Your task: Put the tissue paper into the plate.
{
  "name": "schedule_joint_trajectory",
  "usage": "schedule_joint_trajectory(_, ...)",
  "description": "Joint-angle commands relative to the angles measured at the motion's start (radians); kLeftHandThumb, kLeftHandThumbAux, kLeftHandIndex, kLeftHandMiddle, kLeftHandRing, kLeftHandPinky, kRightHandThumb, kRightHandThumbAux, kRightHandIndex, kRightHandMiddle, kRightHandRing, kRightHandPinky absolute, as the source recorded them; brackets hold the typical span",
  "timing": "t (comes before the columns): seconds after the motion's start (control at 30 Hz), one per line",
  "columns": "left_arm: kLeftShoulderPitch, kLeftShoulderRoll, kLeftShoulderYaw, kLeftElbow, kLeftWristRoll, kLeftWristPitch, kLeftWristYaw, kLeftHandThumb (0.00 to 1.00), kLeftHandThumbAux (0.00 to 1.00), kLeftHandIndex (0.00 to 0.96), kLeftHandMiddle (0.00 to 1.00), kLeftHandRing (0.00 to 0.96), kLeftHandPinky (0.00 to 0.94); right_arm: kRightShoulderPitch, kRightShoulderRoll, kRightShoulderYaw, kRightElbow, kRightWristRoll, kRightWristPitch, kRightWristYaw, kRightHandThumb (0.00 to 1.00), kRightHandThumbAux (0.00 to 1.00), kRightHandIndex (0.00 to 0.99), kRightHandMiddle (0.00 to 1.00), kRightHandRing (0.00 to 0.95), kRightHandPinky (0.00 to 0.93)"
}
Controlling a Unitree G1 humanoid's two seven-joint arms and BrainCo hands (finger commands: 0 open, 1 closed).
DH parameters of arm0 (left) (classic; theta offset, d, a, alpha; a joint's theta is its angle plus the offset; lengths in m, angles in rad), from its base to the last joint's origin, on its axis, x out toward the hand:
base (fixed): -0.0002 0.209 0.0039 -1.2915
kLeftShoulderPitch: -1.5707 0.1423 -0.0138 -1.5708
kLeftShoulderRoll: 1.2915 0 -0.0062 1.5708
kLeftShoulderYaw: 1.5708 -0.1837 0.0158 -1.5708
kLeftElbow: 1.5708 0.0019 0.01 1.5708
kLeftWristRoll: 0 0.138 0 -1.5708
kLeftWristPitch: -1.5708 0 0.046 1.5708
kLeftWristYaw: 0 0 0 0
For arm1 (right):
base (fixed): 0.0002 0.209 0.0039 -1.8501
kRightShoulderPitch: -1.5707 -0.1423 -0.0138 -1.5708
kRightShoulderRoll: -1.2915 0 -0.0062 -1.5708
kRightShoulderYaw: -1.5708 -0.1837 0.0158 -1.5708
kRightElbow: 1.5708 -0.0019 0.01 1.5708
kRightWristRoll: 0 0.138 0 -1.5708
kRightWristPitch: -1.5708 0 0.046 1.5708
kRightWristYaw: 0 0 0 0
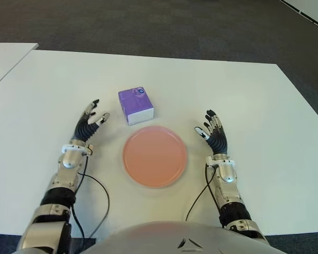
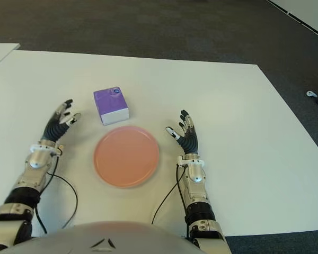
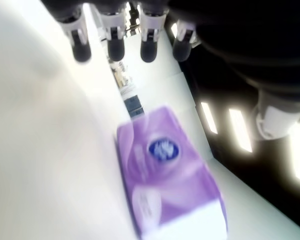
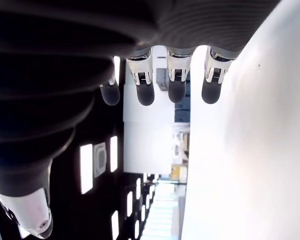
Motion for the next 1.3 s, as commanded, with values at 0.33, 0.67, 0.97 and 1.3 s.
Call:
schedule_joint_trajectory(0.33, -0.241, 0.236, -0.22, 0.114, 0.543, 0.098, 0.429, 0.101, 0.364, 0.0, 0.0, 0.0, 0.0, 0.055, 0.036, 0.03, 0.181, -0.028, 0.019, -0.006, 0.0, 0.68, 0.0, 0.0, 0.0, 0.0)
schedule_joint_trajectory(0.67, -0.573, 0.339, -0.558, 0.372, 0.947, 0.183, 0.793, 0.18, 0.318, 0.0, 0.0, 0.0, 0.0, 0.026, 0.033, 0.032, 0.257, -0.031, -0.05, 0.002, 0.0, 0.661, 0.0, 0.0, 0.0, 0.0)
schedule_joint_trajectory(0.97, -0.711, 0.307, -0.766, 0.552, 1.083, 0.253, 0.889, 0.131, 0.313, 0.0, 0.0, 0.0, 0.0, 0.002, 0.034, 0.029, 0.307, -0.026, -0.066, 0.006, 0.0, 0.628, 0.0, 0.0, 0.0, 0.0)
schedule_joint_trajectory(1.3, -0.776, 0.273, -0.913, 0.644, 1.126, 0.32, 0.911, 0.108, 0.32, 0.0, 0.0, 0.0, 0.0, -0.015, 0.036, 0.028, 0.342, -0.03, -0.074, -0.006, 0.0, 0.615, 0.0, 0.0, 0.0, 0.0)
